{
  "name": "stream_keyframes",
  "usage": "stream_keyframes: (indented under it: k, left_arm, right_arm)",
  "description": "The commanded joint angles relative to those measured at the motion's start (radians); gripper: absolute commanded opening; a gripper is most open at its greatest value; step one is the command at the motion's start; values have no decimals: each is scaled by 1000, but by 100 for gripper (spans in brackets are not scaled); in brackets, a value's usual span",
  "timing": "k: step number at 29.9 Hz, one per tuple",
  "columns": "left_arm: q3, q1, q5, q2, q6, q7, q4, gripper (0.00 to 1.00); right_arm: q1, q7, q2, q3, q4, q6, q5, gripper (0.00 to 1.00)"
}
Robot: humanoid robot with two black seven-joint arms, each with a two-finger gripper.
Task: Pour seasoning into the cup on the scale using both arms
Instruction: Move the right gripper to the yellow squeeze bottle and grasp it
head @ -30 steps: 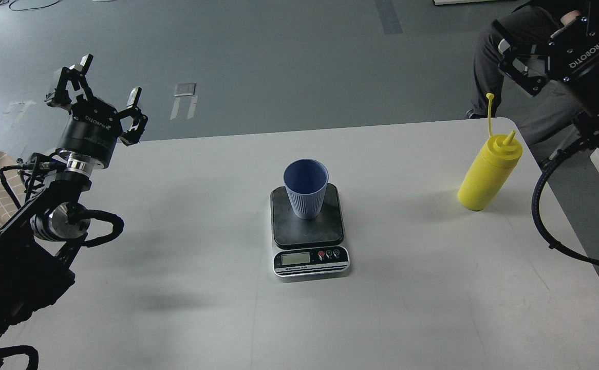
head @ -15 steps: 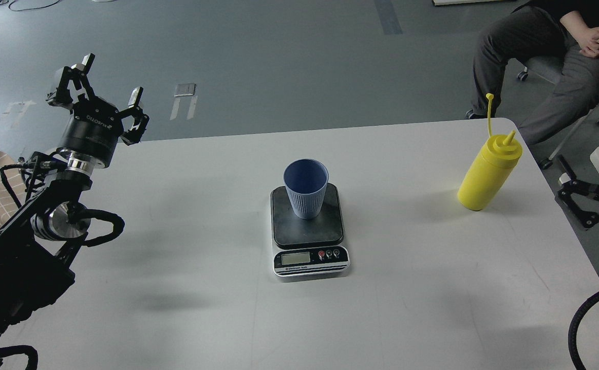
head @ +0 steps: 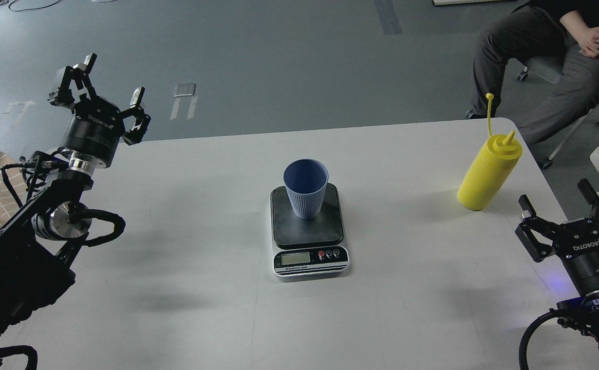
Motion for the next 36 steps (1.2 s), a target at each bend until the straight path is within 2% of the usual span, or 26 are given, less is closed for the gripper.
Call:
stream_keyframes:
  k: [1,20,36]
  left_arm:
    - [0,0,0,-1,0,0,0,98]
    - [2,0,1,0,0,0,0,98]
    - [5,-1,1,2,-2,0,-1,98]
  right_arm:
    - [57,0,7,-5,-68,0,-1,100]
    - [249,2,55,-64,-326,0,-4,100]
    - [335,3,53,-73,-438,0,-3,100]
